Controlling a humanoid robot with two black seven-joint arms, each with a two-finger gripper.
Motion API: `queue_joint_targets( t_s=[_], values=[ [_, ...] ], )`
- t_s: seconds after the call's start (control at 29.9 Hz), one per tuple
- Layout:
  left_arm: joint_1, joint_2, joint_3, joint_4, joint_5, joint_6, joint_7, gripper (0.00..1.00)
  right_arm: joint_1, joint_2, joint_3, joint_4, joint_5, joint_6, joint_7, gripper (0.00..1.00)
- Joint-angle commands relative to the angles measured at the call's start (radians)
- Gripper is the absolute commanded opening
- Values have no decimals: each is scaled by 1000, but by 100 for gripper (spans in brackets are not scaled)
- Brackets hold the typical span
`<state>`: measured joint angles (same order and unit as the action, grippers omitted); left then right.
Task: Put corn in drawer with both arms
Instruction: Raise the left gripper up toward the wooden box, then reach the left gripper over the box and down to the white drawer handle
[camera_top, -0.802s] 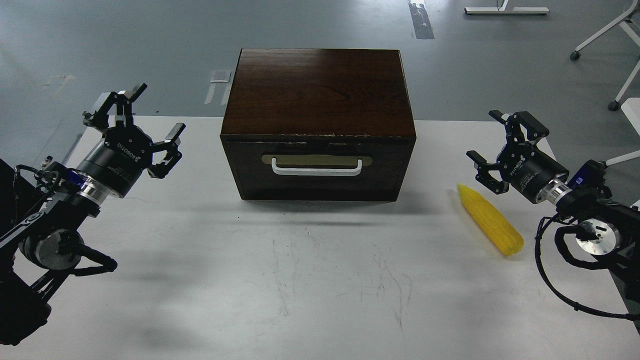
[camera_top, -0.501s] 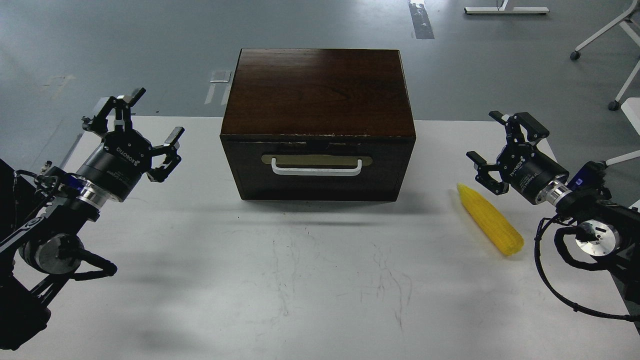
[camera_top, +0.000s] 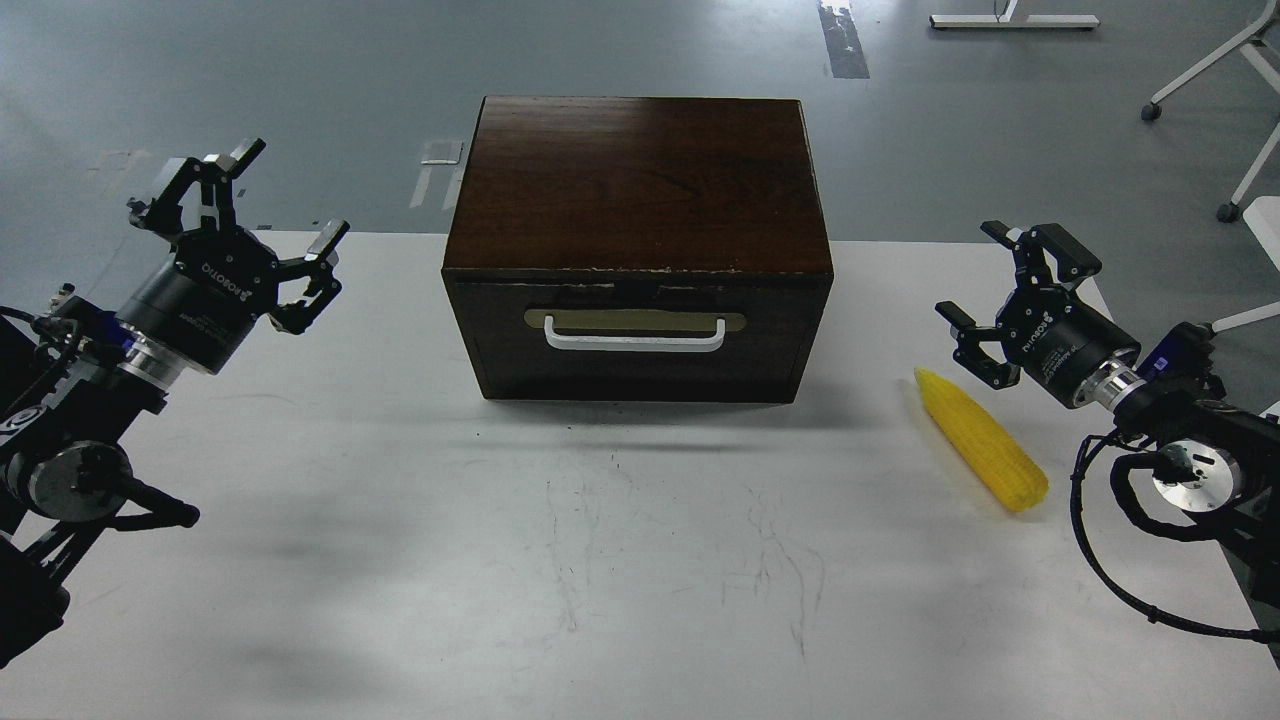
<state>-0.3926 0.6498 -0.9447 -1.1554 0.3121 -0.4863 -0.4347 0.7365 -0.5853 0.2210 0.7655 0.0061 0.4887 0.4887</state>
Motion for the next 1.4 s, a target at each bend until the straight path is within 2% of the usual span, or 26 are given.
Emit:
queue_joint_targets(
  t_s=[0.0, 0.1, 0.13, 0.2, 0.4, 0.5, 0.6, 0.67, 0.74, 1.1, 1.37],
  values=[
    [-131, 56, 12, -18, 97, -2, -7, 98, 0, -1, 1, 1, 0, 0, 0, 100],
    [-277, 62, 21, -36, 296, -2, -1, 98, 3, -1, 5, 0, 0, 0, 0, 100],
    [-278, 62, 21, -36, 297, -2, -1, 98, 3, -1, 5, 0, 0, 0, 0, 100],
    [-375, 53, 33, -72, 512, -2, -3, 98, 3, -1, 6, 0, 0, 0, 0, 100],
    [-518, 4, 108, -188, 882, -2, -7, 98, 3, 10, 21, -2, 0, 0, 0, 100],
    [-650, -42, 274, -243, 1114, -2, -12, 98, 3, 15, 21, -2, 0, 0, 0, 100],
    [-779, -85, 437, -250, 1263, -2, -54, 98, 3, 15, 21, -3, 0, 0, 0, 100],
    [-918, -139, 609, -241, 1395, -2, -54, 98, 3, 13, 20, -2, 0, 0, 0, 100],
    [-1000, -174, 725, -227, 1474, -2, -54, 98, 3, 13, 20, -2, 0, 0, 0, 100],
    [-1241, -306, 1063, -182, 1677, -2, -54, 98, 1, 10, 21, -2, 0, 0, 0, 100],
    [-1249, -400, 1095, -84, 1776, -2, -54, 98, 0, 5, 21, -2, 0, 0, 0, 100]
  ],
)
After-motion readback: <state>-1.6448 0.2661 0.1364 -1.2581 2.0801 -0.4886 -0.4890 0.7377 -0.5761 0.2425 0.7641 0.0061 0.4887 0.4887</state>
